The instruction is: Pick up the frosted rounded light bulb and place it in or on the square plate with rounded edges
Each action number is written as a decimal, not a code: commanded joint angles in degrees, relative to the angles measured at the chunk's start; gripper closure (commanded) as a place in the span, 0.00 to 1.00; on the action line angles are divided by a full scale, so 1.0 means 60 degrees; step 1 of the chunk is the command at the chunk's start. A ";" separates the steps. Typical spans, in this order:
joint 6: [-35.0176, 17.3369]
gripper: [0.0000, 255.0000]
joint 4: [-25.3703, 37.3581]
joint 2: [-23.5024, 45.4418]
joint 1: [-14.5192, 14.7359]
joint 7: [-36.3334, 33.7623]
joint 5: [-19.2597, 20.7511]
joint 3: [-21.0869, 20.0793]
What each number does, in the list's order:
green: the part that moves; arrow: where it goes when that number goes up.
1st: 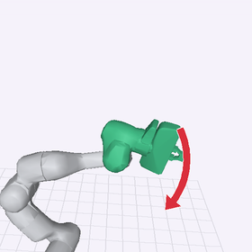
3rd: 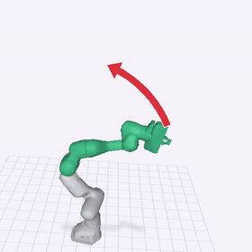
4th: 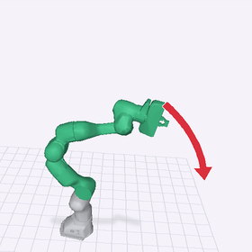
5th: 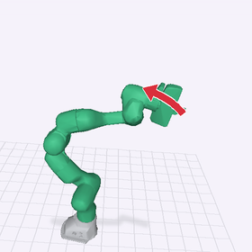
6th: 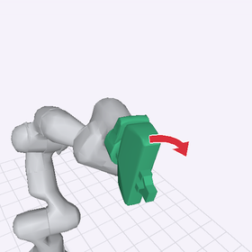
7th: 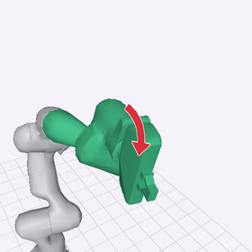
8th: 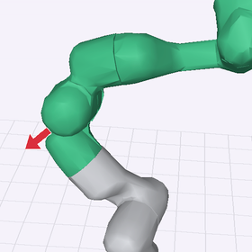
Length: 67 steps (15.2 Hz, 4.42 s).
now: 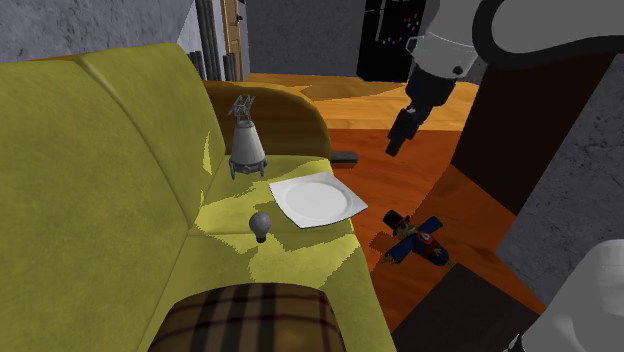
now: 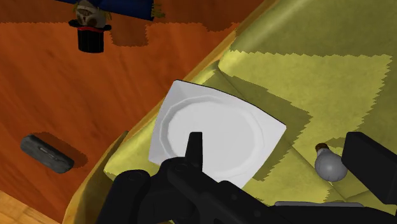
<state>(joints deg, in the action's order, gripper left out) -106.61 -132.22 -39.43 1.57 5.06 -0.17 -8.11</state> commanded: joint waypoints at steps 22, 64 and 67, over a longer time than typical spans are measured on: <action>-0.4269 0.00 0.2465 0.7073 0.0301 -0.3660 0.1306 -0.2443; -0.4025 1.00 0.4576 0.9157 0.0822 -0.4509 0.2223 -0.2478; -0.3693 1.00 0.4785 0.9017 0.0801 -0.4417 0.2112 -0.2516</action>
<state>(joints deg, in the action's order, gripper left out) -129.51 -104.04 14.91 6.41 -21.64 12.71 -23.14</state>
